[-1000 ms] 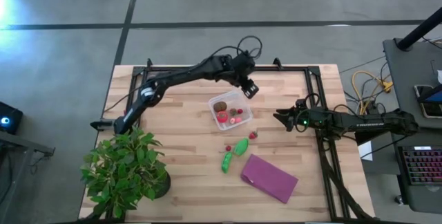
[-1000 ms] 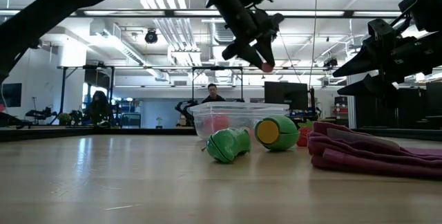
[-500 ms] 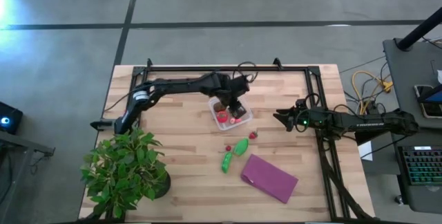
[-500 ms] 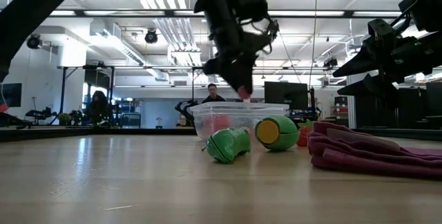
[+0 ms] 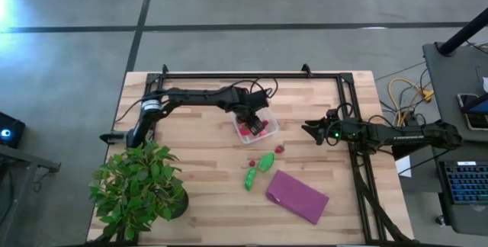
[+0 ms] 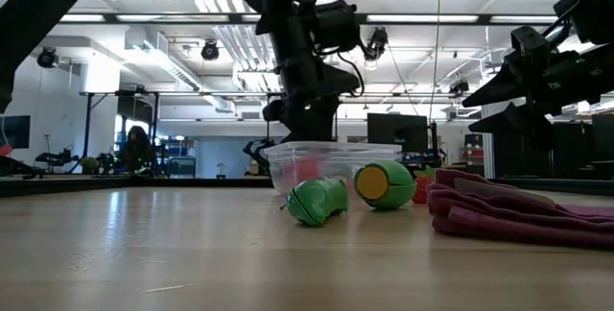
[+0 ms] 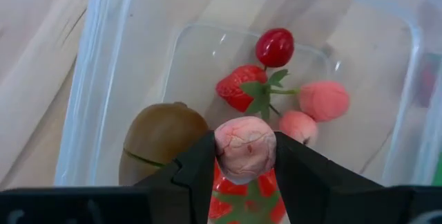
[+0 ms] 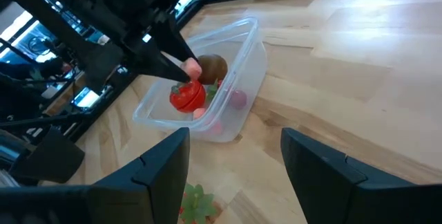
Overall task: Pick and placing Produce into tupperware
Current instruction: Put the pink peach into the transparent bin, then put the red strawberry into the transparent bin
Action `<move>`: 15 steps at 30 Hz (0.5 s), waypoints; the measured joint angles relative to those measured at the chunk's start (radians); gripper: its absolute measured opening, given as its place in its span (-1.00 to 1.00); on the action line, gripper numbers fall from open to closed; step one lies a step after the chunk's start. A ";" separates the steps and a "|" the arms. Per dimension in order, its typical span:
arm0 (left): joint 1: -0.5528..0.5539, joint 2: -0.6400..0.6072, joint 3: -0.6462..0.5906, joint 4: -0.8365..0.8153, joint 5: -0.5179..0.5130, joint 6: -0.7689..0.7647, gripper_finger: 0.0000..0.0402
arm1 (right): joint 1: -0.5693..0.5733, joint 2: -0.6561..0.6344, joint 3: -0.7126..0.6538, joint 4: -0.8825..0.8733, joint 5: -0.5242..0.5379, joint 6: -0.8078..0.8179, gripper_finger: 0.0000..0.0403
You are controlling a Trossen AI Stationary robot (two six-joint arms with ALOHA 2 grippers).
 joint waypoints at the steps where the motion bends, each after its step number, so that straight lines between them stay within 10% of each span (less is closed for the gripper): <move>1: 0.000 0.000 -0.005 0.003 0.000 0.000 -0.39 | 0.000 0.000 0.000 0.000 0.000 0.000 0.09; 15: -0.012 0.000 -0.008 0.012 -0.033 -0.002 0.20 | 0.000 0.000 0.000 0.000 0.000 0.000 0.09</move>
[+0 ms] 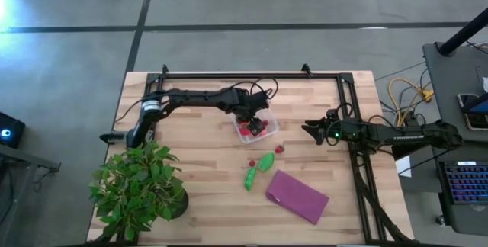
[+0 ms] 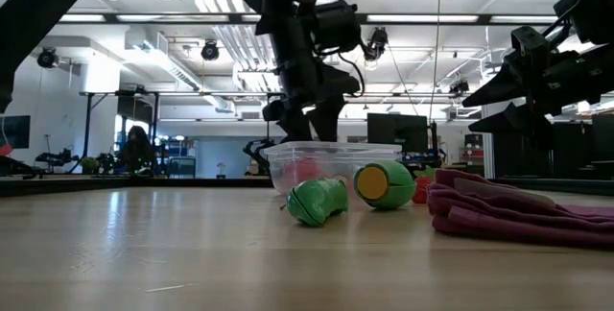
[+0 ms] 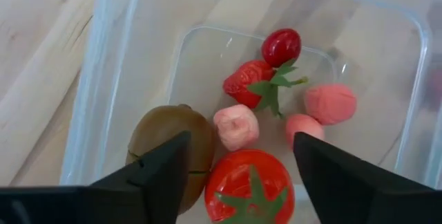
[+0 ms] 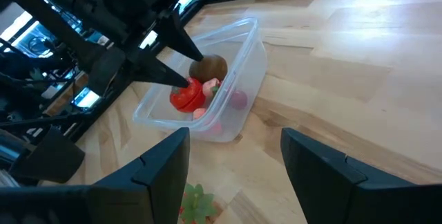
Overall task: Pick and placing Produce into tupperware
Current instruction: Put the red strawberry into the transparent bin
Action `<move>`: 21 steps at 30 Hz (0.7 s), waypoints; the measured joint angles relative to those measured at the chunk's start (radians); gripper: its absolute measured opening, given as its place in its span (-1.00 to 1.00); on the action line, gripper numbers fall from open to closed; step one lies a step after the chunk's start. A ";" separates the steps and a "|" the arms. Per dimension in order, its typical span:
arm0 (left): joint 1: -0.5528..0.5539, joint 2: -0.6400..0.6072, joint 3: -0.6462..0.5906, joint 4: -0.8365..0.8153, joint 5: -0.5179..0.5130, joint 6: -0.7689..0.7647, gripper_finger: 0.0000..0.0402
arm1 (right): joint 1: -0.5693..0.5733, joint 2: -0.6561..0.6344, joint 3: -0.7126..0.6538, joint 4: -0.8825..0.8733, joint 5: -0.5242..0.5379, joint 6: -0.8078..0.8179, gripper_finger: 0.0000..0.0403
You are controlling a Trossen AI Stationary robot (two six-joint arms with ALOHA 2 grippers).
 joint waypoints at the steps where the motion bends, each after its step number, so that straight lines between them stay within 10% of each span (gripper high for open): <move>1: -0.002 0.000 0.000 0.000 0.000 0.000 0.24 | 0.000 0.000 0.000 0.000 0.000 0.000 0.09; 21: -0.047 -0.006 0.054 0.167 -0.099 0.110 0.35 | 0.000 0.000 0.000 0.000 0.000 0.000 0.09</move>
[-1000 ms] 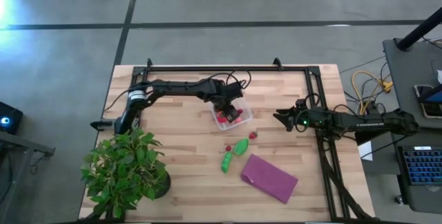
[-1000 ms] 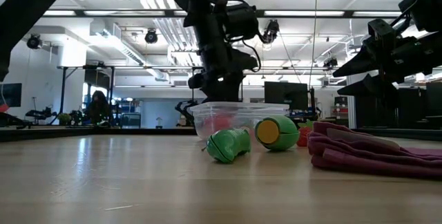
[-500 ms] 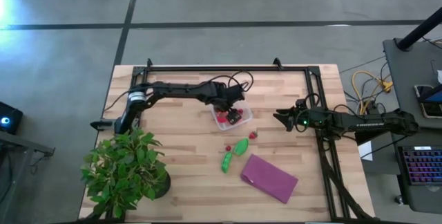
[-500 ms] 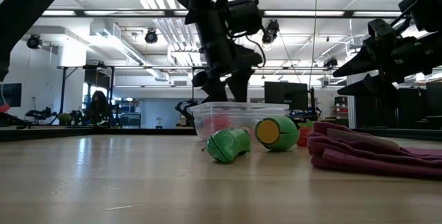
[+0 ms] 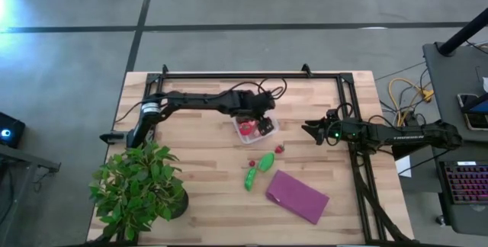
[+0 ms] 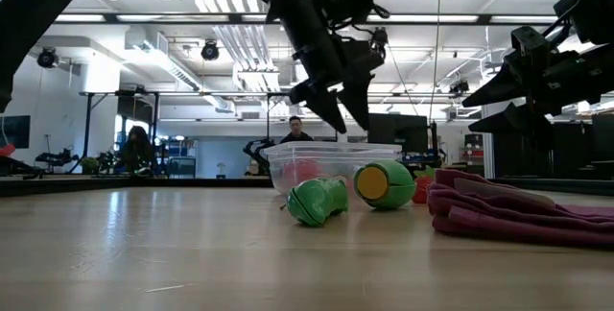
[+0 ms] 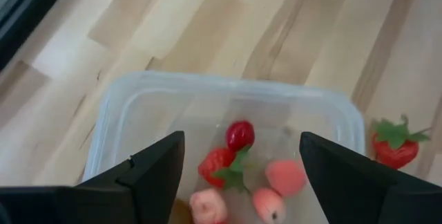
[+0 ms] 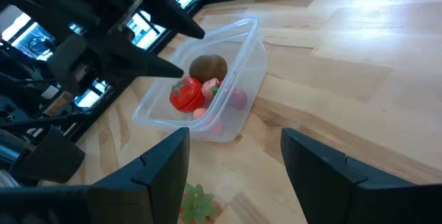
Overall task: Pick and placing Produce into tupperware
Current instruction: Put the red strawberry into the transparent bin
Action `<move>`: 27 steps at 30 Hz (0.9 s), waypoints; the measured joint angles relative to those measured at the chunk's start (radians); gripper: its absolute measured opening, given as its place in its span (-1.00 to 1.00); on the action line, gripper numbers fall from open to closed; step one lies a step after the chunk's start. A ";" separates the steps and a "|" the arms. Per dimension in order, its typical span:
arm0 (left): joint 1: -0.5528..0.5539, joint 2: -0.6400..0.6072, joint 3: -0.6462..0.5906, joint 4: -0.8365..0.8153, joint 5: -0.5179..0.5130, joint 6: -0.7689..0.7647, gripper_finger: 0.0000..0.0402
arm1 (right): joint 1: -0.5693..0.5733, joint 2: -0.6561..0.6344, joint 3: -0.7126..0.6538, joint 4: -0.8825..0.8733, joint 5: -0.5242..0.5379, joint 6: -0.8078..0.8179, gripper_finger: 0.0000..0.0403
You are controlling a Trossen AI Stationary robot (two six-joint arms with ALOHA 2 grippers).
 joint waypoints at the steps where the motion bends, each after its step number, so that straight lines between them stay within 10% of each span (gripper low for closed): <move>1: 0.000 0.000 0.005 0.003 -0.001 -0.001 0.35 | 0.000 0.000 0.000 0.000 0.000 0.000 0.09; 16: -0.070 -0.057 0.087 0.077 0.015 -0.030 0.35 | 0.000 0.000 0.000 0.000 0.000 0.000 0.09; 27: -0.207 -0.100 0.085 0.021 0.228 0.187 0.35 | 0.000 0.000 0.000 0.000 0.000 0.000 0.09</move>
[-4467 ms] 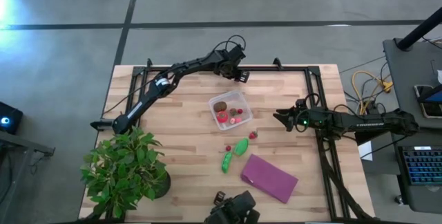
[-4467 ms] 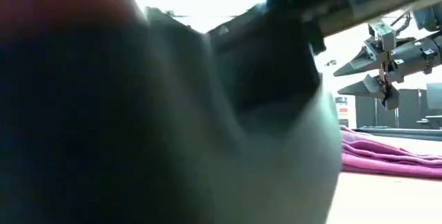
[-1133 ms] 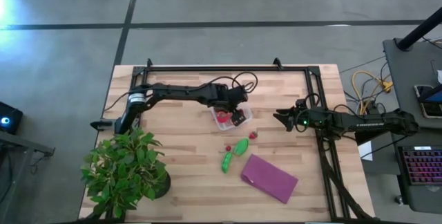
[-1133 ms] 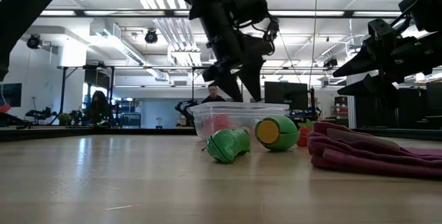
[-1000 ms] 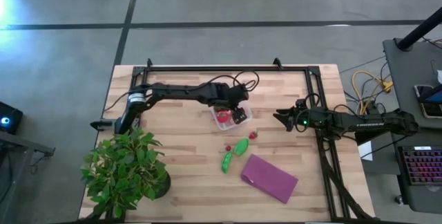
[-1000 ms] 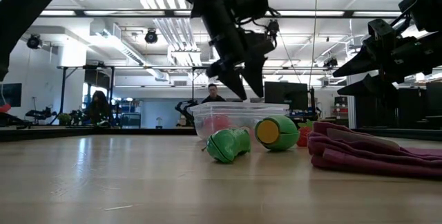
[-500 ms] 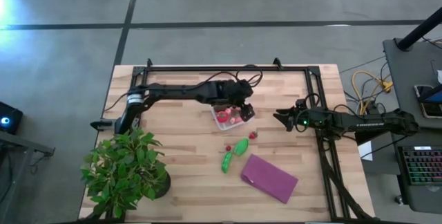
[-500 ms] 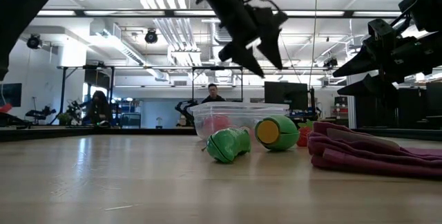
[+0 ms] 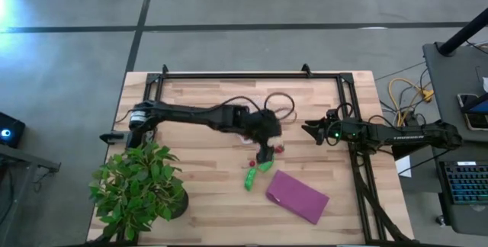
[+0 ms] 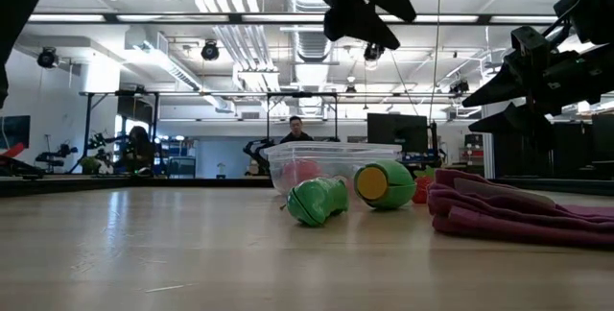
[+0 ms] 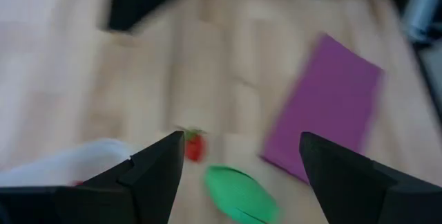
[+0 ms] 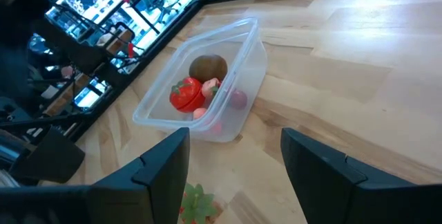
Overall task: Pick and placing Produce into tupperware
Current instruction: Put the red strawberry into the transparent bin
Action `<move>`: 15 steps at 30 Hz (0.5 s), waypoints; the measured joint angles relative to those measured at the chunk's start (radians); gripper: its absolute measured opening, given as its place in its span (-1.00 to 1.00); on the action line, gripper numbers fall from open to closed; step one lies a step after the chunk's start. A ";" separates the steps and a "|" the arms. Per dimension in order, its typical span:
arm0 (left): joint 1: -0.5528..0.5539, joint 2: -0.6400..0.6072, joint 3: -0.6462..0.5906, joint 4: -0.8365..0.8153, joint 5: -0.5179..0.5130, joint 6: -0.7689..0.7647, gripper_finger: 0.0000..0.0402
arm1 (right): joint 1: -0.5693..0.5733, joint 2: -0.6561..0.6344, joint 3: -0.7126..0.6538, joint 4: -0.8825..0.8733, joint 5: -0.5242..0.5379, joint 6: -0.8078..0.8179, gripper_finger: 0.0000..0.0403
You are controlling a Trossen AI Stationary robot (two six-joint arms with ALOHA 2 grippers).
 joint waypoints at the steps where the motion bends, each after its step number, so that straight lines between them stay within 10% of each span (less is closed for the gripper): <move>1: -0.012 0.002 0.000 -0.012 0.025 0.001 0.35 | 0.000 0.000 0.000 0.000 0.000 0.000 0.09; 15: -0.107 0.022 -0.161 -0.043 0.094 -0.013 0.35 | 0.000 0.000 0.000 0.000 0.000 0.000 0.09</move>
